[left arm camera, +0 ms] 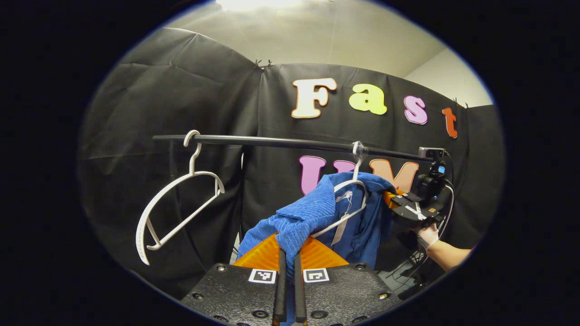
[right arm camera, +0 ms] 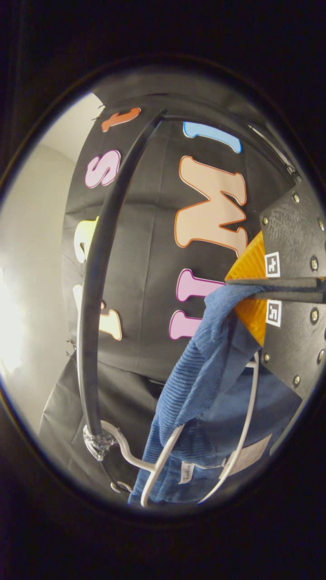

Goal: Grasp the clothes on the hanger with both hands and then place them into the laundry hamper below.

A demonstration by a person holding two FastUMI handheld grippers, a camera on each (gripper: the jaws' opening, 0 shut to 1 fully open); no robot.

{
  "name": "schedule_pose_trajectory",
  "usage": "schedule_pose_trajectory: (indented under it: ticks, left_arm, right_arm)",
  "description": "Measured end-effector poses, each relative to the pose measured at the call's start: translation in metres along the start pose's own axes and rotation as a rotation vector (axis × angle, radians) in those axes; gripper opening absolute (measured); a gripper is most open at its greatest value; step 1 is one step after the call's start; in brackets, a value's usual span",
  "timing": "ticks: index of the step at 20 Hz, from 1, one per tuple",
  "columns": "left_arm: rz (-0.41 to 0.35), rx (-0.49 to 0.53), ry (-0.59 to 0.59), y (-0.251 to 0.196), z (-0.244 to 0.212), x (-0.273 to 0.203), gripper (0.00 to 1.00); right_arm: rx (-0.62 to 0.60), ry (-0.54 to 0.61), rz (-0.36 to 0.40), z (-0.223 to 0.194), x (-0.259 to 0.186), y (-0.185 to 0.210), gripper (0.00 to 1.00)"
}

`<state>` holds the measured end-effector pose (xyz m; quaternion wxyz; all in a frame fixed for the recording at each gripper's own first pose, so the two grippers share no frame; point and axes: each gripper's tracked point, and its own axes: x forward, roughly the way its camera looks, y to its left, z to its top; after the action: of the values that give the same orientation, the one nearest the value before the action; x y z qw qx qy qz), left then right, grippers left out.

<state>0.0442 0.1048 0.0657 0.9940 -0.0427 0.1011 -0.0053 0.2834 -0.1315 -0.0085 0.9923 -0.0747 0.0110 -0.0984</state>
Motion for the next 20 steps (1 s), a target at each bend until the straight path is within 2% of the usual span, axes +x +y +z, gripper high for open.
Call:
schedule_pose_trajectory:
  ticks: [5, 10, 16, 20]
  left_arm:
    - [0.022, 0.01, -0.035, 0.02, 0.021, -0.004, 0.1]
    - [0.033, -0.01, -0.052, 0.035, 0.032, 0.006, 0.08]
    - [0.055, -0.06, -0.034, 0.06, 0.023, 0.033, 0.08]
    - [0.099, 0.013, -0.003, 0.074, 0.008, 0.049, 0.08]
  right_arm:
    - [0.062, -0.005, -0.001, 0.001, 0.015, -0.001, 0.04]
    - [0.053, -0.037, -0.013, 0.001, 0.021, 0.002, 0.04]
    - [0.028, -0.063, -0.021, 0.003, 0.03, 0.002, 0.04]
    - [0.009, -0.068, -0.024, 0.0, 0.033, 0.002, 0.04]
